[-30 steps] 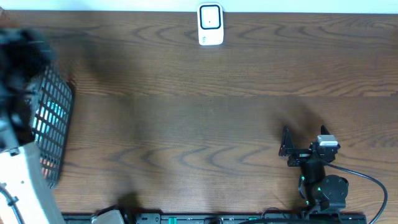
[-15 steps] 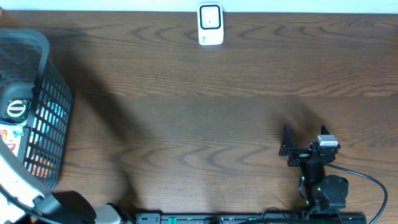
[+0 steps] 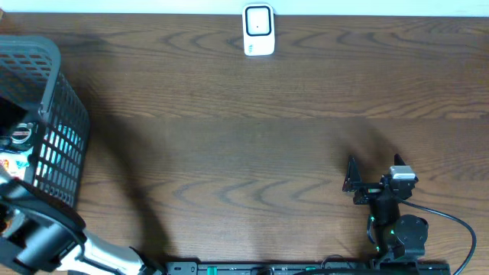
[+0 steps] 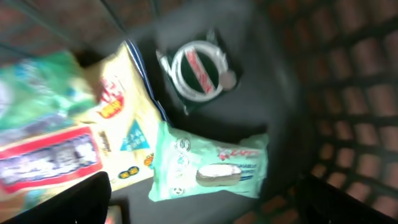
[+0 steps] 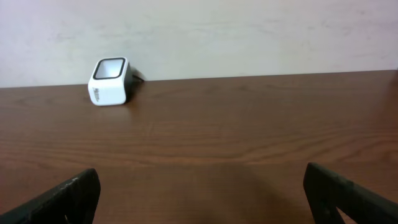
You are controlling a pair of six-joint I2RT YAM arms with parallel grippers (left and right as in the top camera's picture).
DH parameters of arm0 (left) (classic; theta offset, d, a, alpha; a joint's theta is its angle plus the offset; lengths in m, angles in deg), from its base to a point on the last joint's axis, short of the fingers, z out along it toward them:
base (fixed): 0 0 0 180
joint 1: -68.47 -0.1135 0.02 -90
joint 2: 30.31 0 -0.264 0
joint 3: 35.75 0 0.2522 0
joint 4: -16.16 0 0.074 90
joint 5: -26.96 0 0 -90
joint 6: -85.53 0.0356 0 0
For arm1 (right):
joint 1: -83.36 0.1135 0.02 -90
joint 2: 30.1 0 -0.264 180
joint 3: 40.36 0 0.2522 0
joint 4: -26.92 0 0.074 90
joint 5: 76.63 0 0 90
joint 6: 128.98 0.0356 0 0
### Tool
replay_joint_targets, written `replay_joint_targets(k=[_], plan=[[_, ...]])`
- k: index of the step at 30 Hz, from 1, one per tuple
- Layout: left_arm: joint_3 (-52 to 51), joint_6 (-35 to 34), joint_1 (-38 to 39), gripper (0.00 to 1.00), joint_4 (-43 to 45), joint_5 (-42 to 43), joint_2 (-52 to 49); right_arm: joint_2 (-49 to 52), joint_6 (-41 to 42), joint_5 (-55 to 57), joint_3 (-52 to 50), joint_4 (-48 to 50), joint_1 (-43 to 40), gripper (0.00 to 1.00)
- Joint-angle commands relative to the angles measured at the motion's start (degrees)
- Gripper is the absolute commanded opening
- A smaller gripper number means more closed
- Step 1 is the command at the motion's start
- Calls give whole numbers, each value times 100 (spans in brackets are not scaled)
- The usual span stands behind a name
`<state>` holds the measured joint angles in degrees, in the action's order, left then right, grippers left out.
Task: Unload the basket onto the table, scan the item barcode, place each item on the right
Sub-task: 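Reach the left gripper into the basket and grasp the mint-green wipes pack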
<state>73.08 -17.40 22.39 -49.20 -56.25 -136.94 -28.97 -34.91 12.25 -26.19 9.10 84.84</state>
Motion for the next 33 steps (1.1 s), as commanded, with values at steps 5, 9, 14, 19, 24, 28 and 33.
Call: replay_joint_targets(k=[5, 9, 14, 19, 24, 28, 33], plan=[[-616, 181, -61, 91, 476, 122, -356, 0, -52, -11, -9, -24, -26, 99], [-835, 223, -55, 91, 802, 391, -393, 0, -50, -11, -9, -24, -26, 99], [-960, 243, -50, 89, 962, 481, -487, 0, -50, -11, -9, -24, -26, 99], [-964, 240, -46, 84, 973, 479, -599, 0, -50, -11, -9, -24, -26, 99], [-964, 238, -46, 82, 927, 476, -782, 0, -50, -11, -9, -24, -26, 99], [-968, 236, -46, 79, 887, 472, -1001, 0, -50, -11, -9, -24, -26, 99], [-968, 238, -46, 48, 922, 459, -1115, 0, -50, -11, -9, -24, -26, 99]])
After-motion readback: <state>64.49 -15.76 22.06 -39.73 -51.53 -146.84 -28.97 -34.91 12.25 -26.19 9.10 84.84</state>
